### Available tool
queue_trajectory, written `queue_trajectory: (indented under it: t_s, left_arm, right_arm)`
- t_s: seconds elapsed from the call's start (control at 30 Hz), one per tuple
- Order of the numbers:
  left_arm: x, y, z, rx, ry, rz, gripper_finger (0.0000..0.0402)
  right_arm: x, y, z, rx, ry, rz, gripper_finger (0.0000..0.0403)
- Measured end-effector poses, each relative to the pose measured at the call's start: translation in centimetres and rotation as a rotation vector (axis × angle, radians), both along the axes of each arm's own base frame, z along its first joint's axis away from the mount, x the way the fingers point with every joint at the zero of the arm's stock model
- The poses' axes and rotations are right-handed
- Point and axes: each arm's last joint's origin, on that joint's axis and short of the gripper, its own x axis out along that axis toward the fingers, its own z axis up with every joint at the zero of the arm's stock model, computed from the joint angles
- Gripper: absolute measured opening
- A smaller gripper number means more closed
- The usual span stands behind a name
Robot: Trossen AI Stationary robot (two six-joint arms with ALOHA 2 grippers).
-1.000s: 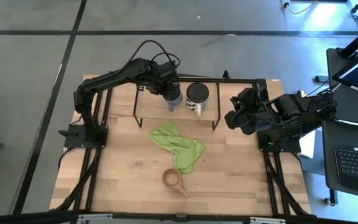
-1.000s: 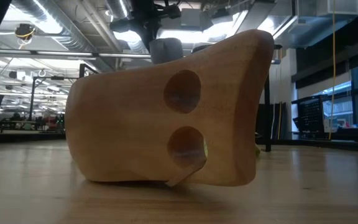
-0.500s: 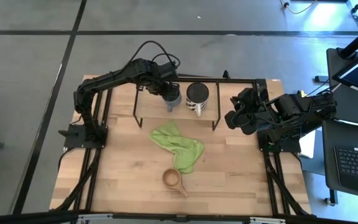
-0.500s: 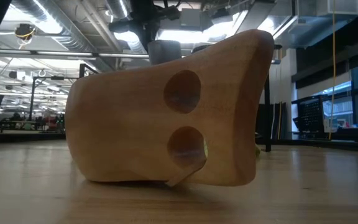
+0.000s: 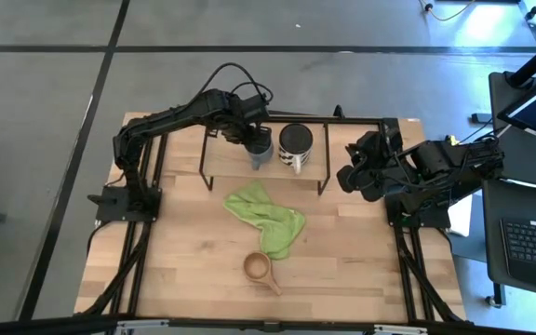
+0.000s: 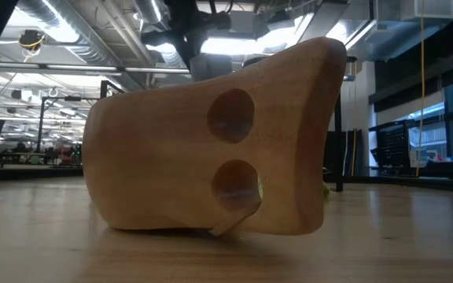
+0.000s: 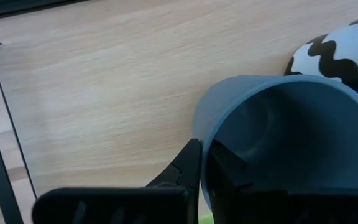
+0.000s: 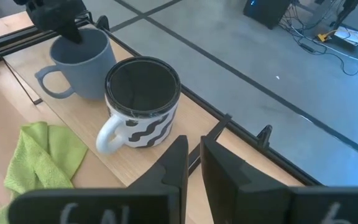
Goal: Stack small to large cups/mugs on shelf
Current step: Put the blue mug on the shelf
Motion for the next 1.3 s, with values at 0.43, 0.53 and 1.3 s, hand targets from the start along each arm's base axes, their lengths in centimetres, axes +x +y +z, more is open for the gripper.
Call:
queue_trajectory:
  t_s: [0.43, 0.53, 1.3]
  left_arm:
    - [0.01, -0.26, 0.0, -0.001, 0.007, -0.011, 0.0014]
    - [0.22, -0.35, 0.06, 0.004, -0.01, -0.016, 0.0024]
    - [0.26, -0.75, 0.58, 0.025, -0.045, -0.031, 0.0062]
  right_arm:
    - [-0.06, -0.02, -0.03, -0.003, 0.008, 0.0, 0.0046]
    - [-0.09, -0.03, -0.04, -0.004, 0.012, 0.0, 0.0046]
    - [-0.21, -0.07, -0.08, -0.005, 0.026, 0.001, 0.0046]
